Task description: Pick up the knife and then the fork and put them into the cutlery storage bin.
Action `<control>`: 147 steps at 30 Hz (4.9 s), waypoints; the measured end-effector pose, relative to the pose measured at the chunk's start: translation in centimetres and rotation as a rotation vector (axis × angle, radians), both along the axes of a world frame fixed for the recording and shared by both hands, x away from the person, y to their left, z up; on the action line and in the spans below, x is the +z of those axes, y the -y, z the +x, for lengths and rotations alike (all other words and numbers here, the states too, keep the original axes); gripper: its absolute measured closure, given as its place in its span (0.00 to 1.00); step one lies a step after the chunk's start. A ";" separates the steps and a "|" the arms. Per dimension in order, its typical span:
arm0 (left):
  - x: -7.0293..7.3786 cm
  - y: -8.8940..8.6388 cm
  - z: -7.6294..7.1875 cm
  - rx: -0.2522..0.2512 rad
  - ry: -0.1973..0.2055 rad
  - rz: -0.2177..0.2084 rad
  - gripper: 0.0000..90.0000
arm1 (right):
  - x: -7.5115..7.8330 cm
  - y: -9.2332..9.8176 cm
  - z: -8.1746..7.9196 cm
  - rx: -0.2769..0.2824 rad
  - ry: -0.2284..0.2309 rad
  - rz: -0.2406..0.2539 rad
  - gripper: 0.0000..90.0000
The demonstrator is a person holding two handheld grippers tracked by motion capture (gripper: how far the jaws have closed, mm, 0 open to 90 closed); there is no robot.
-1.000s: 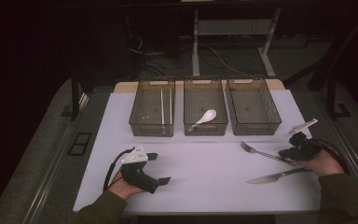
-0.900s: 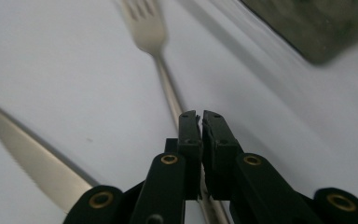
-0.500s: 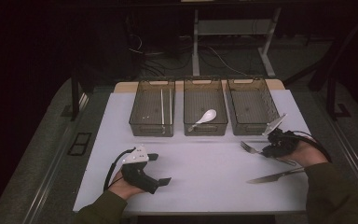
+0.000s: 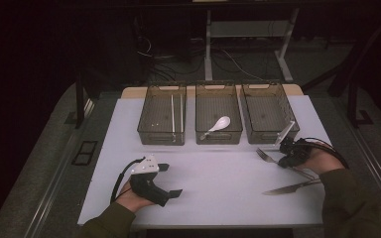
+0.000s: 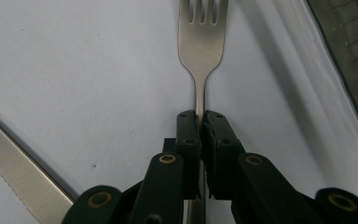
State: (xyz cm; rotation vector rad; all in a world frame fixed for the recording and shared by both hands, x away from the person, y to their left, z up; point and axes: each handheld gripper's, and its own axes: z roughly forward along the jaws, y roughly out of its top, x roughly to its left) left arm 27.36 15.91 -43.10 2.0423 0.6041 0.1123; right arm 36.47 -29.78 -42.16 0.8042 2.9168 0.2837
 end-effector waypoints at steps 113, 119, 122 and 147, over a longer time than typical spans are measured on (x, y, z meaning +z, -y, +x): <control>0.1 0.4 -0.2 -0.019 0.024 0.021 0.00 | 6.5 1.9 10.4 -0.419 0.205 0.452 0.73; 0.1 0.4 -0.2 -0.019 0.024 0.022 0.00 | 7.8 2.7 8.1 -0.402 0.255 0.504 0.69; 0.1 0.4 -0.2 -0.019 0.023 0.024 0.00 | 8.0 2.9 6.8 -0.389 0.248 0.509 0.78; 0.1 0.4 -0.3 -0.012 0.023 0.019 0.00 | 3.6 4.5 -4.1 -0.284 0.157 0.468 1.00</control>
